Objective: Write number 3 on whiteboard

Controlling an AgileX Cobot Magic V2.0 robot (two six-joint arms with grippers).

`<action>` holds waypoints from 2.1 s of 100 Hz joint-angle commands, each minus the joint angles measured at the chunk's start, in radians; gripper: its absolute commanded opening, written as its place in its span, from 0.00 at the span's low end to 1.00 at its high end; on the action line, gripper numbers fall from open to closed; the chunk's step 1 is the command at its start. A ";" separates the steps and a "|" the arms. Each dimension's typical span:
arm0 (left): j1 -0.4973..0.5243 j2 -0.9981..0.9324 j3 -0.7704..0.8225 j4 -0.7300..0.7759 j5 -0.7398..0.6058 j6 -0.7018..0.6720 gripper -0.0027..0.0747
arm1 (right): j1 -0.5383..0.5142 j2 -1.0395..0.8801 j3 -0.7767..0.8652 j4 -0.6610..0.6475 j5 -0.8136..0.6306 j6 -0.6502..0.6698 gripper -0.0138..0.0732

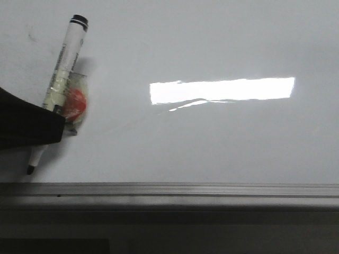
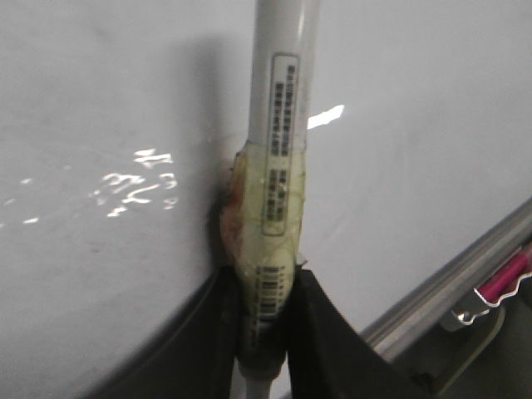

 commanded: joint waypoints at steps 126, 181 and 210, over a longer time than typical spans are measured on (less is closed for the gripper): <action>-0.036 0.148 -0.108 0.721 -0.294 0.000 0.01 | 0.859 0.761 -0.435 0.000 -0.361 -0.108 0.45; -0.036 -0.052 -0.100 0.436 -0.050 -0.011 0.57 | 0.818 0.761 -0.530 -0.004 -0.256 -0.106 0.08; -0.036 -0.157 -0.022 0.421 -0.048 -0.011 0.50 | 0.734 0.813 -0.737 -0.017 -0.057 -0.106 0.08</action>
